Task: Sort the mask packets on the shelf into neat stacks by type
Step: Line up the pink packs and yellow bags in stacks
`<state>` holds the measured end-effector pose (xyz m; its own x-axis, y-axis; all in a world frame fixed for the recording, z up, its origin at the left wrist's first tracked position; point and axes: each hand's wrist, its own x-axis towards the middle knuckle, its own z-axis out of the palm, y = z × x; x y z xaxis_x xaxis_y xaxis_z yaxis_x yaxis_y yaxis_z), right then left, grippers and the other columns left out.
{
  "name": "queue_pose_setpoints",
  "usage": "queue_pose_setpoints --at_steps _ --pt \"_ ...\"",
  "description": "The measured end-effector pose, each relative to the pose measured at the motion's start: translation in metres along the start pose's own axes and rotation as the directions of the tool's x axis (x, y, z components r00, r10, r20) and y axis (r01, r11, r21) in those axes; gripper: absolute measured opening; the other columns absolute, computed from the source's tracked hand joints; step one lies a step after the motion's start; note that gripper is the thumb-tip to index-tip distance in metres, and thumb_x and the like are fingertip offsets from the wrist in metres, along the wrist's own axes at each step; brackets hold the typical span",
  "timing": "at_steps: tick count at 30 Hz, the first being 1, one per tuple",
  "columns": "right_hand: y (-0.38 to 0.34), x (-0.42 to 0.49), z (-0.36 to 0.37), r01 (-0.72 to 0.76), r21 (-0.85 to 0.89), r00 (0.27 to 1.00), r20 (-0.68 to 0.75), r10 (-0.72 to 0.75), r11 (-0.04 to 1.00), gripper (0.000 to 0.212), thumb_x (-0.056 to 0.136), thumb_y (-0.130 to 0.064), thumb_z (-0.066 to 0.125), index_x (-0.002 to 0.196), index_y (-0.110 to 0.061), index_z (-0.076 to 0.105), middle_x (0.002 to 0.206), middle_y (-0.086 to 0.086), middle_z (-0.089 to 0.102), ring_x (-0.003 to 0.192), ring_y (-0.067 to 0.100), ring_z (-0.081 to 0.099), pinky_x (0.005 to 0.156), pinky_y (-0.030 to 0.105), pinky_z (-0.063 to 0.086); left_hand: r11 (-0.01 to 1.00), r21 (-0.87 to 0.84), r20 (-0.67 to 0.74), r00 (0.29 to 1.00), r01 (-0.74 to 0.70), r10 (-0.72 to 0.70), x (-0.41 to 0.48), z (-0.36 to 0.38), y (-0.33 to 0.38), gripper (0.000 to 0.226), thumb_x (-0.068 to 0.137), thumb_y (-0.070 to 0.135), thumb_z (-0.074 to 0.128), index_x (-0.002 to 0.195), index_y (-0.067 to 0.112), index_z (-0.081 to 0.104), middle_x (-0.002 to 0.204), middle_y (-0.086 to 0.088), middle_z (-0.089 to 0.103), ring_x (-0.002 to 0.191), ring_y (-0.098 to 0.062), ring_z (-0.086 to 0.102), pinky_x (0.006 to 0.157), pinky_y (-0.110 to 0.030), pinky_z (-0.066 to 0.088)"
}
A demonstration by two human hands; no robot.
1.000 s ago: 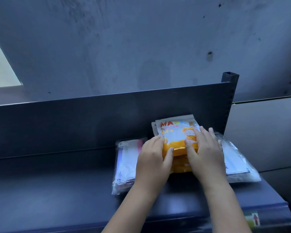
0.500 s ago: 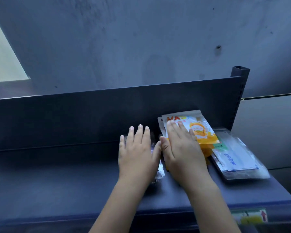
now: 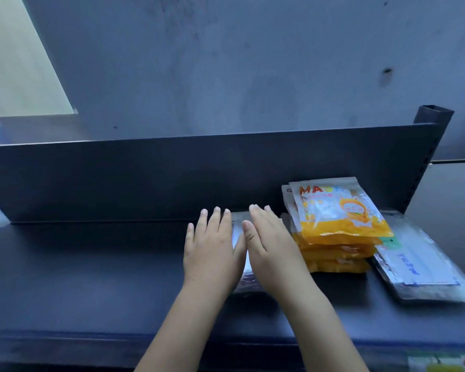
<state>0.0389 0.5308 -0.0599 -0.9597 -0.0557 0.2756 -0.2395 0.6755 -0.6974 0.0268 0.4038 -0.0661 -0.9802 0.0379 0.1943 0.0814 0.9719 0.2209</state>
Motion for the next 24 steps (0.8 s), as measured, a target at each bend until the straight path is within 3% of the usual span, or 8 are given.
queue_pose_setpoints --at_steps 4,7,11,16,18,20,22,24 --pt "0.007 0.009 0.014 -0.167 0.085 0.985 0.049 0.163 0.982 0.05 0.112 -0.033 0.032 0.155 -0.01 0.041 0.167 0.001 0.033 0.16 0.019 0.007 0.129 0.043 0.01 0.964 -0.263 0.136 0.991 0.036 0.0 0.014 0.016 -0.008 0.062 0.106 0.053 0.023 0.159 0.022 0.03 0.171 0.004 0.023 0.16 -0.02 0.009 0.128 -0.043 0.013" --pt "0.016 0.015 0.021 -0.268 -0.071 0.956 0.102 0.274 0.961 0.056 0.11 -0.035 0.031 0.162 -0.015 0.026 0.173 0.001 0.015 0.16 0.023 0.001 0.128 0.047 0.009 0.901 -0.43 0.198 0.98 0.058 0.031 0.02 0.03 -0.017 0.061 0.105 0.047 0.039 0.159 0.022 0.03 0.17 0.005 0.026 0.157 -0.018 0.018 0.124 -0.037 0.024" --pt "0.02 0.02 0.023 -0.436 -0.064 0.894 0.087 0.44 0.898 0.042 0.102 -0.025 0.039 0.141 -0.01 0.041 0.165 0.013 0.023 0.147 0.036 0.03 0.119 0.047 0.03 0.816 -0.566 0.252 0.967 0.118 0.035 0.02 0.033 -0.025 0.059 0.099 0.04 0.047 0.156 0.032 0.034 0.162 0.015 0.035 0.145 -0.012 0.038 0.117 -0.039 0.036" --pt "0.019 0.027 0.019 -0.537 -0.03 0.838 0.093 0.537 0.843 0.031 0.1 -0.024 0.04 0.127 -0.01 0.044 0.148 0.013 0.039 0.125 0.036 0.049 0.097 0.041 0.044 0.603 -0.758 0.312 0.95 0.249 0.0 0.023 0.028 -0.033 0.042 0.098 0.025 0.056 0.128 0.053 0.05 0.135 0.023 0.058 0.123 0.002 0.057 0.109 -0.031 0.047" --pt "0.021 0.029 0.019 -0.565 0.019 0.822 0.096 0.561 0.825 0.035 0.099 -0.023 0.043 0.131 -0.009 0.044 0.145 0.013 0.044 0.119 0.032 0.051 0.095 0.039 0.045 0.513 -0.801 0.346 0.938 0.309 -0.025 0.022 0.024 -0.036 0.045 0.103 0.021 0.054 0.138 0.048 0.043 0.142 0.023 0.054 0.126 -0.001 0.055 0.108 -0.025 0.044" --pt "0.022 0.03 0.021 -0.595 0.154 0.803 0.154 0.576 0.788 0.052 0.098 -0.023 0.046 0.149 -0.013 0.039 0.15 0.01 0.045 0.114 0.025 0.049 0.095 0.038 0.046 0.461 -0.812 0.381 0.923 0.358 -0.045 0.021 0.023 -0.043 0.055 0.108 0.031 0.047 0.16 0.031 0.028 0.158 0.016 0.039 0.144 -0.008 0.04 0.119 -0.031 0.033" --pt "0.021 0.028 0.023 -0.595 0.287 0.804 0.224 0.551 0.751 0.065 0.1 -0.023 0.05 0.161 -0.017 0.027 0.161 0.005 0.038 0.125 0.02 0.047 0.099 0.036 0.041 0.398 -0.835 0.393 0.918 0.379 -0.05 0.021 0.028 -0.054 0.06 0.11 0.038 0.042 0.164 0.03 0.018 0.166 0.016 0.027 0.152 -0.008 0.029 0.125 -0.034 0.024" --pt "0.021 0.027 0.026 -0.568 0.351 0.823 0.241 0.515 0.744 0.068 0.103 -0.025 0.052 0.164 -0.022 0.022 0.167 -0.002 0.032 0.145 0.019 0.039 0.109 0.036 0.036 0.316 -0.855 0.408 0.909 0.412 -0.083 0.021 0.031 -0.065 0.061 0.109 0.041 0.042 0.165 0.032 0.018 0.166 0.019 0.025 0.151 -0.008 0.03 0.123 -0.031 0.025"
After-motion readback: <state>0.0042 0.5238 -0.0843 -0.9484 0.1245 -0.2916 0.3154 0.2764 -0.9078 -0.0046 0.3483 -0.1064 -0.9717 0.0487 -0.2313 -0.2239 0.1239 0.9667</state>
